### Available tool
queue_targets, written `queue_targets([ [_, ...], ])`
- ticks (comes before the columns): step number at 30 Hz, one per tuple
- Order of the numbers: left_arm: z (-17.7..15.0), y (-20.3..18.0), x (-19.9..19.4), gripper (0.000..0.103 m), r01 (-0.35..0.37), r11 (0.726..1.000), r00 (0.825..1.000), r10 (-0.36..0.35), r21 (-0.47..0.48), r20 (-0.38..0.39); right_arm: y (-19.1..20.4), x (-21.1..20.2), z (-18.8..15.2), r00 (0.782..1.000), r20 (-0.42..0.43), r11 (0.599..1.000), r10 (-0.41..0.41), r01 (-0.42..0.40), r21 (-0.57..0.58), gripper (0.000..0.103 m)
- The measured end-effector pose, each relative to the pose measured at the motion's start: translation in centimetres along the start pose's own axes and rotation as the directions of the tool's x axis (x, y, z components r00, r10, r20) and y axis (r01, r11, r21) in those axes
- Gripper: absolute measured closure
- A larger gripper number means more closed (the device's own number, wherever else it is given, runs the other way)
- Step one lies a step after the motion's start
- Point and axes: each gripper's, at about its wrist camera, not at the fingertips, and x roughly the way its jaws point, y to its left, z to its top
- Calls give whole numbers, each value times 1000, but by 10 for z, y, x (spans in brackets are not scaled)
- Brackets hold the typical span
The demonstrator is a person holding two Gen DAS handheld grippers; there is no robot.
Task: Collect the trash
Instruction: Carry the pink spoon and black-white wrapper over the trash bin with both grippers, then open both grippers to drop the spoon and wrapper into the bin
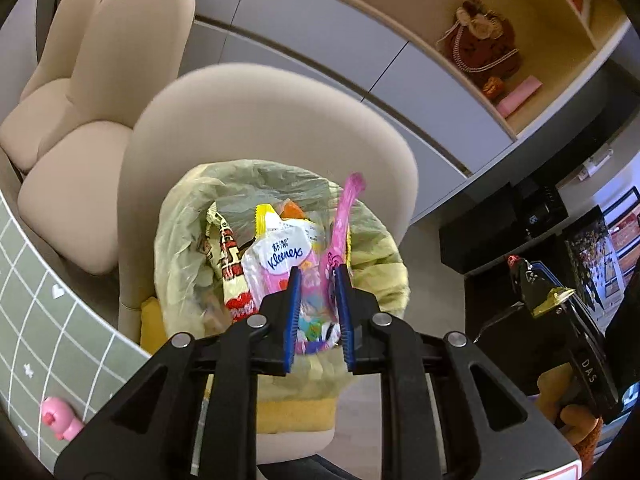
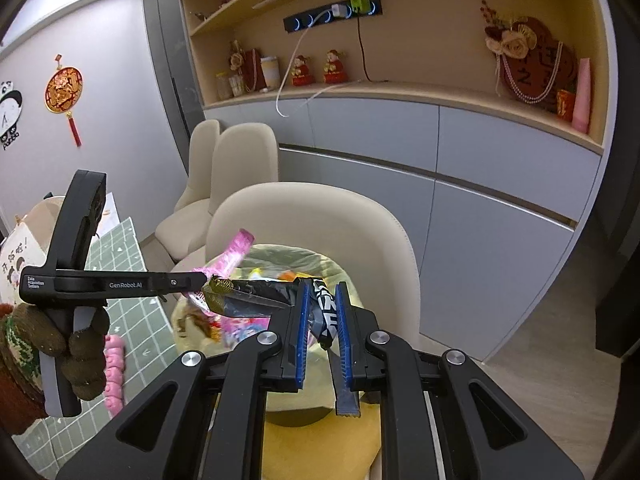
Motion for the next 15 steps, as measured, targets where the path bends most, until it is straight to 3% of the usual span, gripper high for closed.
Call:
queue_targets([
  [5,8,8,6,68,-8,999,1000,8,-35,3,-5,28,7,999,-34,1000,15,-15,-1,89],
  [15,-6,14,-17,58,-142,990,989,141,12,44,17,97,23,989,-111,994,93,-98,-47,89],
])
